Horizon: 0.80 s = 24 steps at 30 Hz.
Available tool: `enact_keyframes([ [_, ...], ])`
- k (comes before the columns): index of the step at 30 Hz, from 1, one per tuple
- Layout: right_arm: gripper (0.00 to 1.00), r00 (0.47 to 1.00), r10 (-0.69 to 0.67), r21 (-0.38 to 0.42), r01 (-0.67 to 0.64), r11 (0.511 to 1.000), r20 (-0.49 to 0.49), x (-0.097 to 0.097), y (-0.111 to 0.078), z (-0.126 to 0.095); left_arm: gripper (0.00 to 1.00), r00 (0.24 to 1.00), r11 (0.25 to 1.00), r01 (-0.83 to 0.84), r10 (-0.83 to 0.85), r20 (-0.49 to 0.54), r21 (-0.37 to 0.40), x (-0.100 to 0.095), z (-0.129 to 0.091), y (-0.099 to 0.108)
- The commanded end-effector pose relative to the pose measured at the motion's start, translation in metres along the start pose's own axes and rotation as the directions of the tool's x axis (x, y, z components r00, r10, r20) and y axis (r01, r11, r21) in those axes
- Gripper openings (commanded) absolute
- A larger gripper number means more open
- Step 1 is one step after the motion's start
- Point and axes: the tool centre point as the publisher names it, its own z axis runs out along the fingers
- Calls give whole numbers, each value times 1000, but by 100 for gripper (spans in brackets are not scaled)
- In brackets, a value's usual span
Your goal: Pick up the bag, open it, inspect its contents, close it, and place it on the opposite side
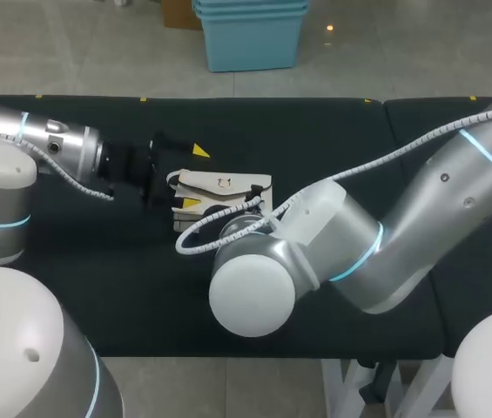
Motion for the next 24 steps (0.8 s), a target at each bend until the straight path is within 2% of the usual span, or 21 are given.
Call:
enact_keyframes([
  [1, 100, 999, -3, 3, 3, 1000, -45, -19, -5, -17, 100, 998, 997, 67, -67, 12, -30, -4, -8, -9],
  [4, 100, 997, -3, 21, 5, 1000, -77, -31, -4, -23, 100, 992, 990, 124, -123, 11, -61, -7, -11, -12],
  [8, 100, 985, -8, 31, 14, 999, -173, -46, -3, -30, 100, 972, 969, 234, -235, -12, -79, -10, -20, -17],
  [12, 100, 971, -35, 42, 46, 998, -235, -55, 0, -32, 100, 943, 937, 322, -330, -39, -138, -11, -26, -16],
  [16, 100, 957, -36, 45, 51, 998, -288, -63, 1, -34, 100, 927, 922, 355, -369, -69, -156, -11, -34, -16],
  [24, 100, 909, -44, 147, 115, 983, -415, -72, -6, -32, 100, 835, 815, 504, -545, -80, -287, -9, -46, -1],
])
